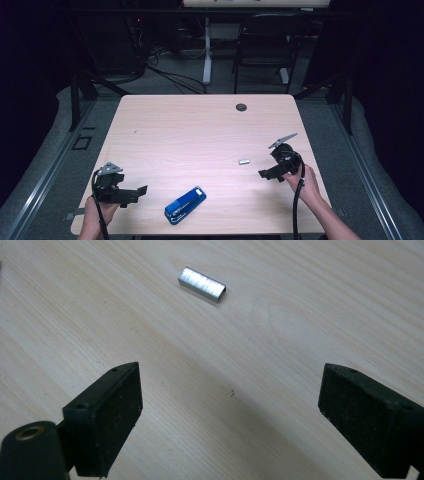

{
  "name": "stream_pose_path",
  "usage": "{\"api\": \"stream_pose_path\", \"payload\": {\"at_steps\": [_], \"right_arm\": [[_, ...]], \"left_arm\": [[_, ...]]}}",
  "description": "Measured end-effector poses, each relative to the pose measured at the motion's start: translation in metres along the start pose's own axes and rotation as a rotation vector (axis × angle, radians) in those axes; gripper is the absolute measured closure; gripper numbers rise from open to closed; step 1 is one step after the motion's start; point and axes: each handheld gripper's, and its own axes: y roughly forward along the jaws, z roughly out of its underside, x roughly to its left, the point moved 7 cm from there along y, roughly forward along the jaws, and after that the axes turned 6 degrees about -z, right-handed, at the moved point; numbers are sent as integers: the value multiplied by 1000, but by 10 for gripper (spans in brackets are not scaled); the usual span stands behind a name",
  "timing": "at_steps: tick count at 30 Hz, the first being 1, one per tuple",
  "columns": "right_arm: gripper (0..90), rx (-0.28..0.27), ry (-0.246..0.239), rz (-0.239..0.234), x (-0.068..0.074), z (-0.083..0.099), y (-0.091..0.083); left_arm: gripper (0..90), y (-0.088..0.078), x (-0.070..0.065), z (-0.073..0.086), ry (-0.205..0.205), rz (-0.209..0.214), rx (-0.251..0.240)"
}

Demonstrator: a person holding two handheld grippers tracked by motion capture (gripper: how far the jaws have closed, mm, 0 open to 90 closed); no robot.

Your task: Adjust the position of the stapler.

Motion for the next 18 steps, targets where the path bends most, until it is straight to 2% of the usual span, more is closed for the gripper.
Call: {"api": "stream_pose_path", "payload": {"at_steps": [9,11,18], "right_arm": [[105,-2,7,19,-1,2,-5],[105,3,4,18,1,3,-5],[106,7,-3,15,2,4,-4]], "left_arm": [[0,2,-16,-5,36,34,-12],[0,1,-20,-5,28,51,-11],[0,2,-31,-8,27,68,-14]]}}
